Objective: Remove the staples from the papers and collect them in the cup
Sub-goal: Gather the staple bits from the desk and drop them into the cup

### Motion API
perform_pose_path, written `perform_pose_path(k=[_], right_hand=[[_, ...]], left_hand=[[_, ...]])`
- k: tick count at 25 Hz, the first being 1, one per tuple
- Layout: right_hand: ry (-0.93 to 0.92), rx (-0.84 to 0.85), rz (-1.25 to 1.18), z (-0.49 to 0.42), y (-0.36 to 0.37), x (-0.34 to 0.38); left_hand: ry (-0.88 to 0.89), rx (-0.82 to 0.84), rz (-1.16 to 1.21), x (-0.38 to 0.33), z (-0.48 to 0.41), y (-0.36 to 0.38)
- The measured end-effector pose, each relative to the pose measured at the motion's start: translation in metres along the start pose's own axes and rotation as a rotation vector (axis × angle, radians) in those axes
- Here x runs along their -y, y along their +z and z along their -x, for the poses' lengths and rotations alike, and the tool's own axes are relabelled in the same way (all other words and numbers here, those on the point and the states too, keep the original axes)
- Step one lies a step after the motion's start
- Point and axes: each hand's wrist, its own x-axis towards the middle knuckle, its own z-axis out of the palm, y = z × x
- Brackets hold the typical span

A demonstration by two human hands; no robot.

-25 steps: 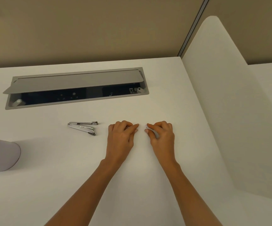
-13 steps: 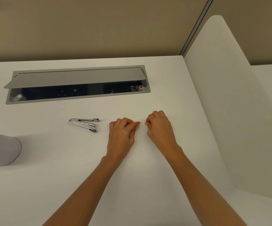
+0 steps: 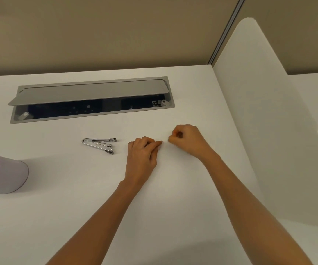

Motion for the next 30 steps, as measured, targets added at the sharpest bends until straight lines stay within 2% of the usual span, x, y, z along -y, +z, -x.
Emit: perform_pose_path(k=[2, 4, 9, 13, 15, 18, 23, 30], right_hand=[[0.088, -0.106, -0.538, 0.017, -0.014, -0.023], [0.092, -0.154, -0.877, 0.034, -0.021, -0.046], [0.064, -0.132, -1.281, 0.056, -0.013, -0.055], [0.070, -0.168, -1.363, 0.065, -0.006, -0.050], [0.077, -0.202, -1.373, 0.070, -0.004, -0.052], [0.100, -0.234, -1.398, 0.075, -0.001, -0.054], [0.098, -0.263, -1.430, 0.079, -0.003, -0.051], [0.081, -0.281, -1.412, 0.082, -0.009, -0.050]], left_hand=[[-0.021, 0.010, 0.024, 0.000, -0.001, -0.002], [-0.030, 0.020, 0.030, -0.001, -0.004, -0.002], [0.010, 0.086, -0.063, -0.010, -0.017, 0.001], [0.161, 0.158, -0.348, -0.012, -0.013, 0.007], [0.195, 0.216, -0.409, -0.012, -0.003, 0.010], [0.215, 0.357, -0.436, -0.013, 0.005, 0.012], [0.380, 0.498, -0.453, -0.026, 0.018, 0.023], [0.421, 0.512, -0.436, -0.038, 0.012, 0.038]])
